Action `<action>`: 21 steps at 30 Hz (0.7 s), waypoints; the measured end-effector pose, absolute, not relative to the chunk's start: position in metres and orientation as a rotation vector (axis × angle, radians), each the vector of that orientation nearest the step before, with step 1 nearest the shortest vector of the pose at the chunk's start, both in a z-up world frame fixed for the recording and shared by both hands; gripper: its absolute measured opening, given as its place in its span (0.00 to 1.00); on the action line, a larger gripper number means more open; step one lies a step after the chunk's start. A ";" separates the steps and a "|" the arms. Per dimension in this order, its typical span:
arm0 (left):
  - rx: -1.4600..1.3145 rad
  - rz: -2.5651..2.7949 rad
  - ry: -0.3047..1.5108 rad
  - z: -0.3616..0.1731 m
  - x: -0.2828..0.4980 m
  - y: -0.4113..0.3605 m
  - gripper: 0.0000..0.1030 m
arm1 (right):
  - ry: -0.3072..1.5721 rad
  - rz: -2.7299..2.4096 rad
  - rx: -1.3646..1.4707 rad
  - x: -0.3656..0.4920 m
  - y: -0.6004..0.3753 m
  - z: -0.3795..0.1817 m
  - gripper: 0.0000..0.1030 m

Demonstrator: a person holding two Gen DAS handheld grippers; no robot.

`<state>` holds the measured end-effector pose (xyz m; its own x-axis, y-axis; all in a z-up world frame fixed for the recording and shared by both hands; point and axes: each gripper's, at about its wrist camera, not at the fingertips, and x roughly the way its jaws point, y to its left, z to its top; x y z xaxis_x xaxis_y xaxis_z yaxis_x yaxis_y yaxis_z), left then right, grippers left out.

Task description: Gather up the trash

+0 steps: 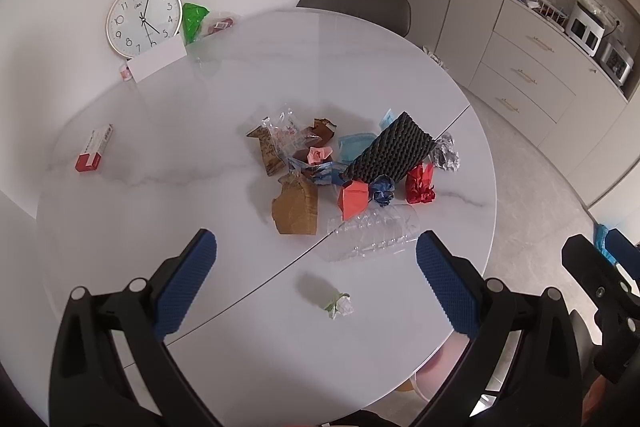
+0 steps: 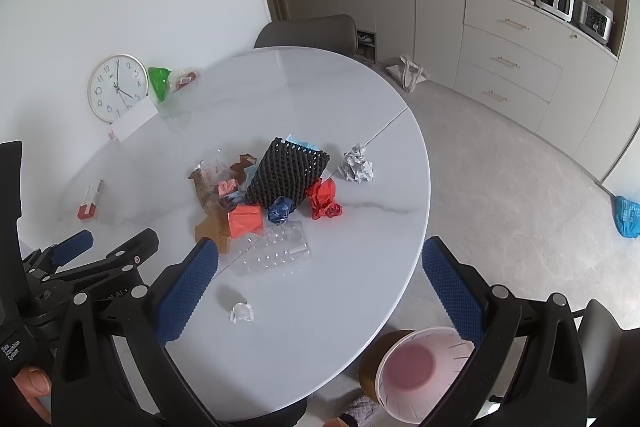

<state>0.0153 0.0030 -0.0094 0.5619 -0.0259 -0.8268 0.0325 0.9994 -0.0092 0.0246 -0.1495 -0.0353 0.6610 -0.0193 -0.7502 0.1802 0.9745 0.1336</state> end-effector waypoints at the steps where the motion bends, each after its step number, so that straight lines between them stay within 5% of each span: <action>1: 0.008 -0.035 0.974 -0.009 0.015 0.003 0.93 | 0.843 -0.114 0.203 0.025 -0.149 -0.036 0.98; 21: 0.001 -0.036 0.984 -0.012 0.015 0.006 0.93 | 0.849 -0.116 0.201 0.028 -0.147 -0.033 0.98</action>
<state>0.0146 0.0055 -0.0118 0.5529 -0.0300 -0.8327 0.0305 0.9994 -0.0157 0.0284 -0.1472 -0.0330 0.6560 -0.0213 -0.7544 0.1815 0.9747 0.1302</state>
